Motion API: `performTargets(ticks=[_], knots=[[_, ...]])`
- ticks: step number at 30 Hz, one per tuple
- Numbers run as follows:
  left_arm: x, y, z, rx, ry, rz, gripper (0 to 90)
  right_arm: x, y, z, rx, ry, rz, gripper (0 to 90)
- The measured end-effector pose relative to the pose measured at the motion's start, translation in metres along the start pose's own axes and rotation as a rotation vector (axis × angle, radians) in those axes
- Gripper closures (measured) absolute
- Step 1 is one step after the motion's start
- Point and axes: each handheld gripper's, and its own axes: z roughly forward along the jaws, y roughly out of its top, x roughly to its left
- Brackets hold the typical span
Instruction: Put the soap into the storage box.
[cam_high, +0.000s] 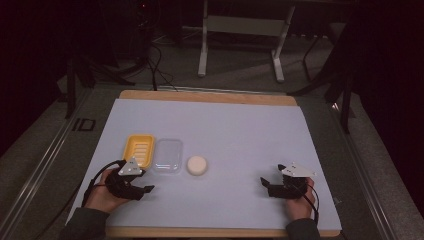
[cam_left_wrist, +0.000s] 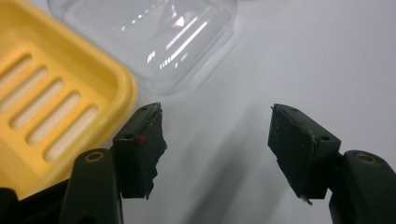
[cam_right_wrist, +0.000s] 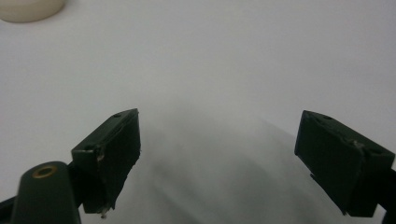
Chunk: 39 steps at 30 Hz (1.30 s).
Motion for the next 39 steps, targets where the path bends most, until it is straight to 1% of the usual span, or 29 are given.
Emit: performTargets(ticks=[3,5,6,8,10,11,13,15,17,24,28,33,39], knots=[[0.001,0.010,-0.002,0.007,0.003,0.030,35.6,0.000,0.000,0.000,-0.002,0.000,0.002,14.3],[0.000,0.013,-0.003,0.008,0.005,0.036,35.5,0.000,0.000,0.000,-0.003,-0.001,0.003,14.3],[0.000,0.019,-0.003,0.013,0.008,0.052,35.5,0.000,0.000,0.000,-0.003,-0.001,0.004,14.3],[0.001,0.024,-0.002,0.020,0.005,0.067,35.3,0.000,0.000,0.000,-0.003,-0.001,0.004,14.3],[0.004,0.027,0.001,0.039,0.002,0.070,35.0,-0.001,0.000,-0.001,-0.005,0.001,0.005,14.3],[0.005,0.028,0.002,0.052,0.010,0.073,35.0,-0.001,0.000,-0.001,-0.006,0.001,0.006,14.2],[0.008,0.030,0.005,0.061,0.006,0.069,35.0,-0.001,0.000,-0.001,-0.007,0.003,0.006,14.3],[0.009,0.032,0.007,0.070,0.007,0.075,35.1,-0.001,0.000,-0.001,-0.008,0.006,0.006,14.3],[0.009,0.034,0.008,0.074,0.005,0.078,35.1,-0.001,0.000,-0.001,-0.006,0.011,0.007,14.3],[0.009,0.046,0.007,0.080,0.005,0.115,35.0,-0.003,-0.001,-0.002,-0.016,0.016,0.025,14.6],[0.009,0.051,0.009,0.101,0.006,0.133,35.2,-0.004,-0.001,-0.003,-0.028,0.016,0.035,14.6],[0.010,0.056,0.013,0.119,0.002,0.152,35.2,-0.004,-0.001,-0.003,-0.025,0.017,0.031,14.6],[0.008,0.066,0.018,0.126,-0.007,0.175,35.4,-0.003,-0.001,-0.003,-0.025,0.016,0.031,14.6]])
